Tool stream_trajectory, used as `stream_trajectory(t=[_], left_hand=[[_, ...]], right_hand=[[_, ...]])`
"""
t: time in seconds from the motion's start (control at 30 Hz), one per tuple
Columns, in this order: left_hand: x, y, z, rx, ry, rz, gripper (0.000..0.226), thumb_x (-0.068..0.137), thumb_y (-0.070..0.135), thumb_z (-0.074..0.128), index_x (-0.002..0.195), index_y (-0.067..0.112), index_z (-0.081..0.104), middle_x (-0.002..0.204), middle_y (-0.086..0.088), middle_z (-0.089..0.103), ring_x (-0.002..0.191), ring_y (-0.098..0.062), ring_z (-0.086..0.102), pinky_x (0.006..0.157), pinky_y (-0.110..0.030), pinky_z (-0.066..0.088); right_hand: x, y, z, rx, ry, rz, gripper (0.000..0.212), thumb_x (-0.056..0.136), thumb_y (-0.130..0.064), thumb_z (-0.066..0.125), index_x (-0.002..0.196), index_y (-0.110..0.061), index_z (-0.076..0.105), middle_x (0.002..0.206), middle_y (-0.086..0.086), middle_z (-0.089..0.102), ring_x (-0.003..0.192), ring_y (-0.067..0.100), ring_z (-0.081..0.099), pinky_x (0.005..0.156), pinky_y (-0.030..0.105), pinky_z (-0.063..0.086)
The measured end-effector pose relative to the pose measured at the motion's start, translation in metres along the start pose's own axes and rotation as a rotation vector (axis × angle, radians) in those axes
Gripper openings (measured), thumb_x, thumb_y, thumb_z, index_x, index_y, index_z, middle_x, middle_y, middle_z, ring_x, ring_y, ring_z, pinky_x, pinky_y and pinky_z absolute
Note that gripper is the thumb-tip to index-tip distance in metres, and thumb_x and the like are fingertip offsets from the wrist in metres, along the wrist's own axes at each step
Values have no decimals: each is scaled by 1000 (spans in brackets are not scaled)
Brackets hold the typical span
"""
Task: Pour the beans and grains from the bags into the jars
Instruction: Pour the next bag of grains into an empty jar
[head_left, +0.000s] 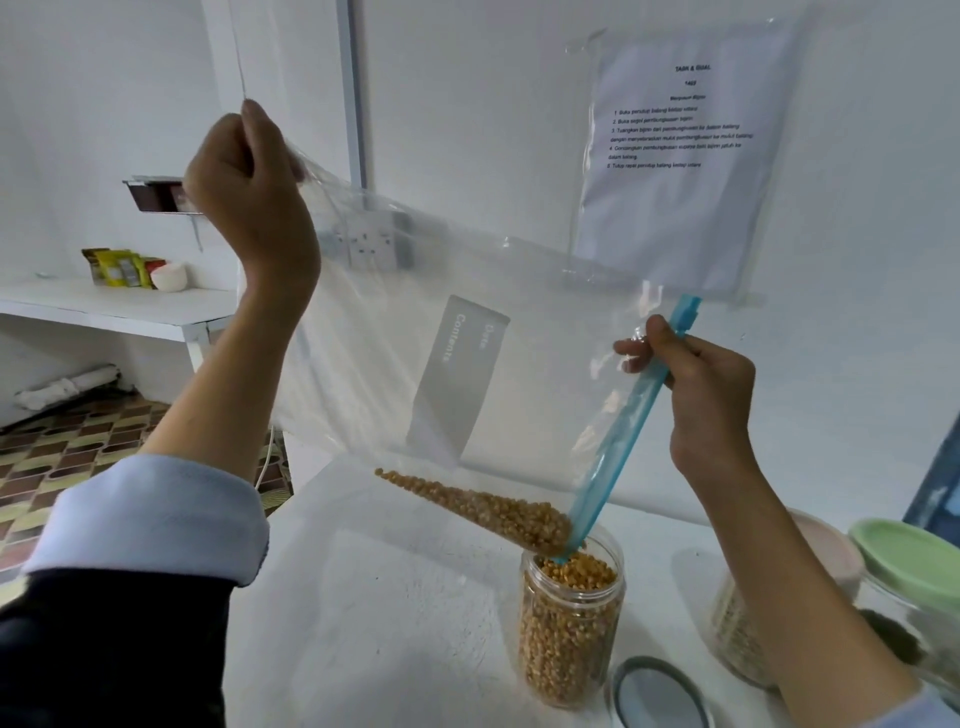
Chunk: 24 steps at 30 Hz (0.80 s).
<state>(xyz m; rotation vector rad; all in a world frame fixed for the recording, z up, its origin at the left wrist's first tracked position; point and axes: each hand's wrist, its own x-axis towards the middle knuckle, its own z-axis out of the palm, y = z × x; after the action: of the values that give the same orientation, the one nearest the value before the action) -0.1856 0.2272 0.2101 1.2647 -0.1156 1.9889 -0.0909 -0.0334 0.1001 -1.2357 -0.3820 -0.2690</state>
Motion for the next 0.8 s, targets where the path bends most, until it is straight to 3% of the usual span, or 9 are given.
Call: stream_trajectory(t=[0.33,0.47,0.6,0.7,0.8], left_hand=[[3,6,5,-3,-92,-32,44,91,15,44,48,24,39,37,15,41,42,-3,38,50,-19,33],[1,13,12,-1,-130,-23,44,91,14,43,48,25,37,37,14,41,41,-1,38,51,-14,31],[0,16,17,19,-167,-35,44,91,15,43,48,23,36,38,14,42,43,-2,36,52,-19,32],[-3,17,20,41,-204,-40,43,90,16,44,48,22,36,38,14,42,43,-2,37,52,-20,32],[-5,19,23,49,-215,-31,43,90,16,44,48,23,36,38,13,42,43,-2,38,52,-19,33]], right_hand=[[-4,2,-2,42,36,43,20,89,-22,64,71,-15,69,66,-8,71,64,8,62,82,25,51],[-4,4,-4,48,21,74,20,89,-22,64,72,-14,70,71,-2,73,68,13,62,86,29,52],[-4,5,-8,65,103,51,22,90,-22,63,70,-16,68,65,-9,71,63,8,62,76,22,50],[-6,4,-9,56,32,73,21,90,-21,63,71,-14,68,66,-8,72,64,7,62,77,21,51],[-4,5,-12,74,87,69,22,90,-21,64,69,-15,69,66,-7,72,67,11,62,77,21,49]])
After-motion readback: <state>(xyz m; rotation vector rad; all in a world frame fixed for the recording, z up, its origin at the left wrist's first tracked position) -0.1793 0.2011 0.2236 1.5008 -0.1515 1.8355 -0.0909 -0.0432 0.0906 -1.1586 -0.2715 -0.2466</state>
